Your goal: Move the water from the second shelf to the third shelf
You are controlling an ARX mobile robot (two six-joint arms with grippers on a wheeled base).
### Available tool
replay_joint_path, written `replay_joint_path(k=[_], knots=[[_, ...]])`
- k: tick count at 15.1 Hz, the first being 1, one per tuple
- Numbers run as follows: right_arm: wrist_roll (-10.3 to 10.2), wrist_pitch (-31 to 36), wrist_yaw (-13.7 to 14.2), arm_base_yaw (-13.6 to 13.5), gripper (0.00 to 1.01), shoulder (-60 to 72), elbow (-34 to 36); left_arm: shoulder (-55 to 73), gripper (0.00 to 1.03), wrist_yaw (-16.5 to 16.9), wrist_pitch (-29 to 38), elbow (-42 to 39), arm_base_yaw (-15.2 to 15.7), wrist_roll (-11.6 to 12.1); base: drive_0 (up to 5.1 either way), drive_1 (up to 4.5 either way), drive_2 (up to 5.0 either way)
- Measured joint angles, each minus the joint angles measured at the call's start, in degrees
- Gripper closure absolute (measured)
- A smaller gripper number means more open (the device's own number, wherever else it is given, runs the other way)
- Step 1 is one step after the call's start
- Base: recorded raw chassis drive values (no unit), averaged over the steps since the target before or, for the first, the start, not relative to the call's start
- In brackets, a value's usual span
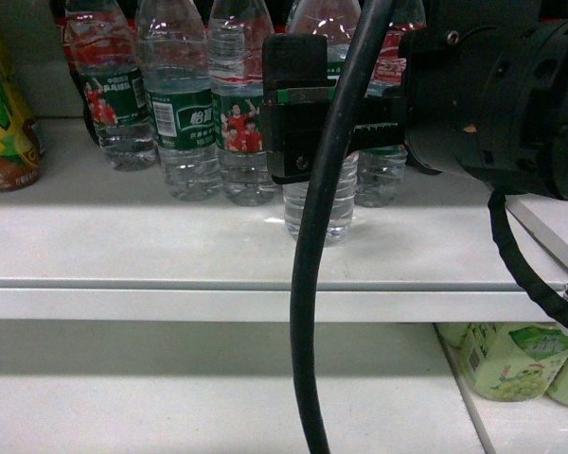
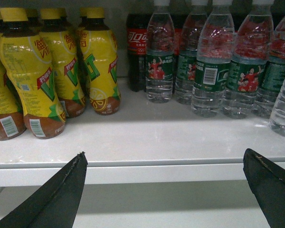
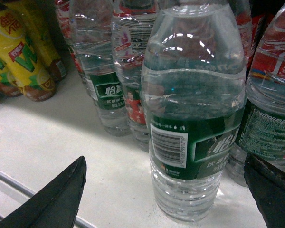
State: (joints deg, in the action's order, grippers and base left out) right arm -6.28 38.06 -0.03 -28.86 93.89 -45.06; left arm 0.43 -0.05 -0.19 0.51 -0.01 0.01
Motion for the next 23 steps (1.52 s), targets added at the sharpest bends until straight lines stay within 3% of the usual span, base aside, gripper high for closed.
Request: replay_joint_path(k=[7,13,19,23], knots=[[-1.6,-1.1,3.9,0.0,0.03,7.5,-7.3,0.0,0.05,0.0,0.0,0.0,0.0,0.0,0.0,0.0,0.0],[-1.6,-2.3,7.2,-0.8,0.03,12.9,-14.1,0.0,0.05,0.0,0.0,0.0,0.0,0.0,0.0,0.0,0.0],[-1.6,-3.6,9.8,-1.2,0.03,13.9,-15.7,0.0,0.05,0.0,0.0,0.0,0.0,0.0,0.0,0.0,0.0],[-2.6,-4.3,11.1,-1.1,0.41,13.9,-15.7,0.0,0.05,0.0,0.0,0.0,0.0,0.0,0.0,0.0,0.0]])
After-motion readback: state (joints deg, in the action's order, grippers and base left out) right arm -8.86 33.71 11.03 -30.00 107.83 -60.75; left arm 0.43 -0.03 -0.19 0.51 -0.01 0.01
